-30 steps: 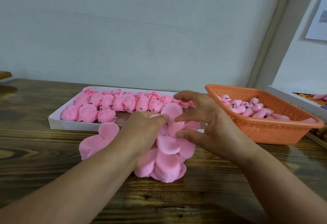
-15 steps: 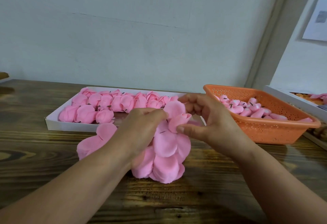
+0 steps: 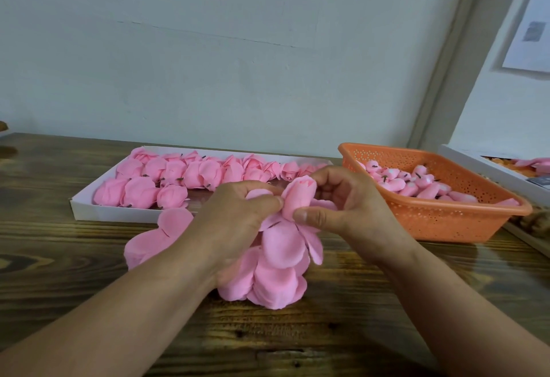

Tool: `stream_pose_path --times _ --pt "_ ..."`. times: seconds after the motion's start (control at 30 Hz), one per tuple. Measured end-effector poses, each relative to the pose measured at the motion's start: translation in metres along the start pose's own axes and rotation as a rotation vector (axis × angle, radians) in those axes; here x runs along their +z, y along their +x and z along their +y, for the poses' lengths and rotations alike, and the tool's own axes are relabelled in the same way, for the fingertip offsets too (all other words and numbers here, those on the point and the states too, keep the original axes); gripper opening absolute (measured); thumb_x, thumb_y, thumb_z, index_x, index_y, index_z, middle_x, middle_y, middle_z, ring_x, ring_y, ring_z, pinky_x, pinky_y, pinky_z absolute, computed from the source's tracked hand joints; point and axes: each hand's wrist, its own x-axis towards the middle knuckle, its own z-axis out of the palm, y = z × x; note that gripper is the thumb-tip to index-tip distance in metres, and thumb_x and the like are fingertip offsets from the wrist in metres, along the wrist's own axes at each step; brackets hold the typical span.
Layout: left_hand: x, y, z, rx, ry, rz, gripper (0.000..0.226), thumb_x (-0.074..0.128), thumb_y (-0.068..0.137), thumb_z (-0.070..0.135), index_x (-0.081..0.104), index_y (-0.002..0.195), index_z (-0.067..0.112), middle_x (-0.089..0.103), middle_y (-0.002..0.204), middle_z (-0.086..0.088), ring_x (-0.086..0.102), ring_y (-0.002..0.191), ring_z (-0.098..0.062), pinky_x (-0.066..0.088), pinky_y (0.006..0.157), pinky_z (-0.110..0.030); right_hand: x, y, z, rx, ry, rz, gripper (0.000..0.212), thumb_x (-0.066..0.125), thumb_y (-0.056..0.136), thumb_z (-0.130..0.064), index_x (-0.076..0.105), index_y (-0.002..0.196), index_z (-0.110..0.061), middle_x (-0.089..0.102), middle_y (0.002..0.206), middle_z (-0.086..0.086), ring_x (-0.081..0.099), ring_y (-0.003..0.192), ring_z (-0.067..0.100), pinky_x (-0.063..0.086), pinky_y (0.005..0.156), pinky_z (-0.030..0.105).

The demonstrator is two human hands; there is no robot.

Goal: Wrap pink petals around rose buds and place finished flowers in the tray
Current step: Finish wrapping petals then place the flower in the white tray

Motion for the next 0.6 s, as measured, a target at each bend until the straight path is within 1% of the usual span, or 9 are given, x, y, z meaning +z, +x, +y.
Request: stream_pose_path --times 0.03,0.1,0.13,0.2,0.27,0.33,0.4,0.5,0.6 --pt "0.001 -0.001 0.000 -0.005 0.000 -0.015 0.027 0.054 0.087 0.003 0.074 0.071 0.013 0.070 0.076 -0.012 0.064 0.080 -0.030 0.053 0.079 -0.043 0.001 0.000 0.001 0.010 -0.001 0.000 0.024 0.079 0.061 -0.011 0.064 0.078 -0.017 0.068 0.080 0.006 0.064 0.076 0.018 0.055 0.068 0.032" --pt "0.001 -0.001 -0.002 -0.002 -0.008 -0.061 0.021 0.053 0.085 -0.002 0.072 0.079 0.002 0.068 0.085 -0.024 0.062 0.082 -0.027 0.053 0.084 -0.045 0.002 0.000 0.002 0.027 -0.005 0.005 0.024 0.079 0.061 -0.011 0.062 0.077 -0.015 0.066 0.077 0.006 0.062 0.071 0.018 0.053 0.063 0.031" --pt "0.001 -0.001 -0.003 0.010 -0.002 -0.074 0.019 0.054 0.085 -0.003 0.072 0.086 0.001 0.070 0.090 -0.022 0.064 0.082 -0.024 0.055 0.081 -0.041 0.003 0.001 0.003 0.028 0.000 0.007 0.024 0.079 0.061 -0.010 0.061 0.077 -0.014 0.065 0.076 0.008 0.061 0.070 0.019 0.052 0.061 0.032" --pt "-0.001 -0.002 -0.003 0.028 0.016 -0.086 0.020 0.058 0.084 -0.003 0.075 0.088 0.007 0.075 0.087 -0.010 0.069 0.080 -0.019 0.057 0.071 -0.032 0.005 0.000 0.004 0.024 0.038 0.021 0.029 0.084 0.059 -0.009 0.061 0.076 -0.012 0.065 0.076 0.010 0.061 0.070 0.021 0.052 0.059 0.032" --pt "-0.003 0.000 -0.002 0.035 0.040 -0.077 0.022 0.060 0.085 -0.002 0.076 0.090 0.012 0.076 0.089 -0.008 0.072 0.088 -0.023 0.057 0.078 -0.037 0.007 0.000 0.006 0.011 0.072 0.053 0.030 0.083 0.059 -0.011 0.060 0.078 -0.010 0.064 0.077 0.014 0.059 0.071 0.023 0.052 0.060 0.033" --pt "-0.005 0.001 -0.003 0.034 0.055 -0.069 0.022 0.061 0.086 -0.001 0.076 0.091 0.014 0.076 0.091 -0.008 0.071 0.092 -0.025 0.056 0.085 -0.042 0.009 0.000 0.007 -0.010 0.062 0.082 0.030 0.080 0.059 -0.014 0.059 0.080 -0.006 0.060 0.078 0.026 0.055 0.071 0.025 0.049 0.062 0.038" --pt "-0.005 0.002 -0.004 0.028 0.050 -0.065 0.021 0.061 0.087 0.000 0.076 0.088 0.014 0.076 0.089 -0.008 0.072 0.088 -0.022 0.056 0.082 -0.040 0.011 0.000 0.006 -0.025 0.034 0.088 0.028 0.080 0.063 -0.009 0.057 0.079 -0.005 0.056 0.078 0.032 0.052 0.069 0.028 0.046 0.062 0.040" --pt "-0.003 0.001 -0.005 0.043 0.058 -0.052 0.019 0.061 0.089 0.003 0.076 0.087 0.015 0.076 0.089 -0.006 0.072 0.090 -0.021 0.056 0.087 -0.042 0.011 0.000 0.005 -0.063 -0.024 0.090 0.026 0.077 0.070 0.004 0.056 0.074 -0.011 0.053 0.067 0.014 0.048 0.062 0.021 0.044 0.054 0.028" --pt "0.000 -0.002 -0.005 0.068 0.093 -0.057 0.024 0.057 0.093 0.007 0.076 0.088 0.022 0.076 0.089 0.002 0.072 0.090 -0.014 0.055 0.089 -0.041 0.012 -0.001 0.003 -0.109 -0.073 0.110 0.029 0.076 0.071 0.006 0.055 0.071 -0.015 0.050 0.059 -0.011 0.043 0.053 0.002 0.039 0.050 0.015"
